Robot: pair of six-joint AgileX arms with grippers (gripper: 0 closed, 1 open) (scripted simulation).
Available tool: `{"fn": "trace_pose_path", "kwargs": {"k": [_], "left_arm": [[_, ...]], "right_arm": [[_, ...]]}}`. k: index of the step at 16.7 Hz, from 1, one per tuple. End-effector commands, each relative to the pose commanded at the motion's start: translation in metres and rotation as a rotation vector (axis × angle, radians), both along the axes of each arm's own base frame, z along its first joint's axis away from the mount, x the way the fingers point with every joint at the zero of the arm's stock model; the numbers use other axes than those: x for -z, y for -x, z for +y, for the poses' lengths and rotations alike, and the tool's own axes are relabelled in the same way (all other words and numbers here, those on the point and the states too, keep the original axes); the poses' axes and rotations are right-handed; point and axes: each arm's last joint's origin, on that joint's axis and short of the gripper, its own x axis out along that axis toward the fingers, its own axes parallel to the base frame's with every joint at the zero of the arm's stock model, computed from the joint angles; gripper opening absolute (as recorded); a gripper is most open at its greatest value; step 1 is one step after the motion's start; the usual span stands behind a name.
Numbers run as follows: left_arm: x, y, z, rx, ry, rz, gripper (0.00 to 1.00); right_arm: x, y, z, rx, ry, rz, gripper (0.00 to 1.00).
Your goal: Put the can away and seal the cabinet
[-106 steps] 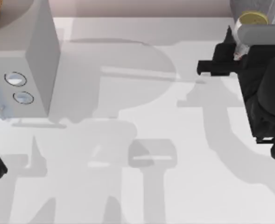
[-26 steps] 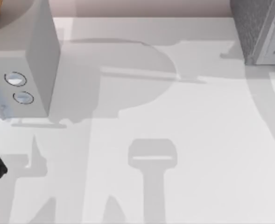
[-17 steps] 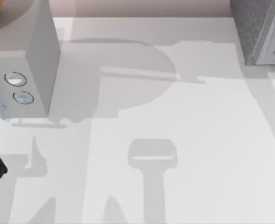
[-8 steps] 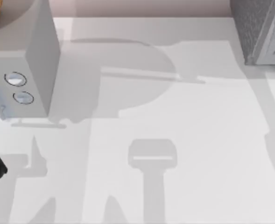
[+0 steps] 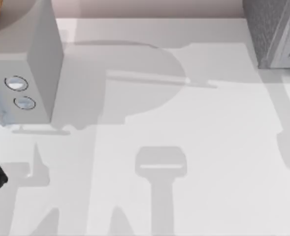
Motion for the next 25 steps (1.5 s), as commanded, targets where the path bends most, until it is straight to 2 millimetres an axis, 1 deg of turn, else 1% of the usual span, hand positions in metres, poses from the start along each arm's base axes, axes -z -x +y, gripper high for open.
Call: {"fn": "trace_pose_path", "kwargs": {"k": [7,20,21,25], "left_arm": [[0.0,0.0,0.0,0.0,0.0,0.0,1.0],[0.0,0.0,0.0,0.0,0.0,0.0,1.0],[0.0,0.0,0.0,0.0,0.0,0.0,1.0],[0.0,0.0,0.0,0.0,0.0,0.0,1.0]], "right_arm": [[0.0003,-0.0013,-0.0006,0.001,0.001,-0.002,0.0],[0.0003,-0.0013,-0.0006,0.001,0.001,-0.002,0.98],[0.0003,-0.0013,-0.0006,0.001,0.001,-0.002,1.0],[0.0003,-0.0013,-0.0006,0.001,0.001,-0.002,1.0]]}}
